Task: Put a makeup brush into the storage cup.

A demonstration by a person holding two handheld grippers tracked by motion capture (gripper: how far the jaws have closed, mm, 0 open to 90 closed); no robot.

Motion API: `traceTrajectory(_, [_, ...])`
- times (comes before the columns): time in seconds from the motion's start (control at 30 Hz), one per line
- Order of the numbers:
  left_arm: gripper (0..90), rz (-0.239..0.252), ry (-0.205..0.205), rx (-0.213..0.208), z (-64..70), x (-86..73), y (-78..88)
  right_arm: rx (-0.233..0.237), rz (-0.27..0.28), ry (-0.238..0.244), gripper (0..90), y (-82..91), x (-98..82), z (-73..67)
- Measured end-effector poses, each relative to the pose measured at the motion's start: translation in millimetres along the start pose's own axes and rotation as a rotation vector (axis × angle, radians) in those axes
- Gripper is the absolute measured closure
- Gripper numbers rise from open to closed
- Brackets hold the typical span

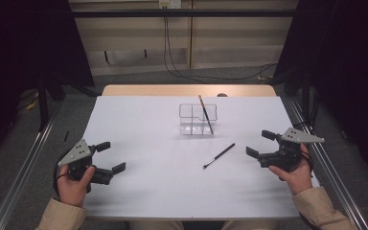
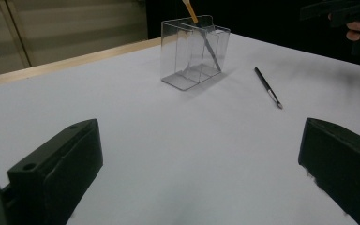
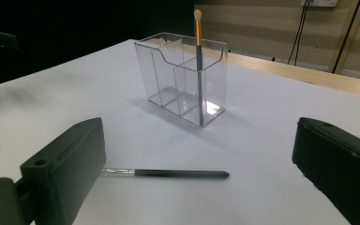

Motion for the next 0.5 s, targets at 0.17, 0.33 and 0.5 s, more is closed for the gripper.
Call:
traceTrajectory(0.17, [0.0,0.001,-0.003,0.000,0.0,0.3,-0.1,-0.005,0.002,-0.009,2.5,5.7,-2.9,0.0])
traceTrajectory(0.33, [0.0,0.004,0.000,0.002,-0.1,0.5,0.2,-0.014,0.007,-0.013,2.5,12.1,-5.1,0.0])
traceTrajectory(0.5, [0.0,0.001,-0.002,0.000,0.0,0.3,-0.1,-0.024,0.006,-0.013,2.5,18.1,-7.3,-0.2])
Point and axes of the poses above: each handheld gripper's, and its own axes: y roughly backward along the jaws, x roughly out of its top, z roughly to its right, the point moved 1 cm from there along -y, roughly forward along the jaws, and after that the axes turned 11 degrees about x, right-handed, at the moved point
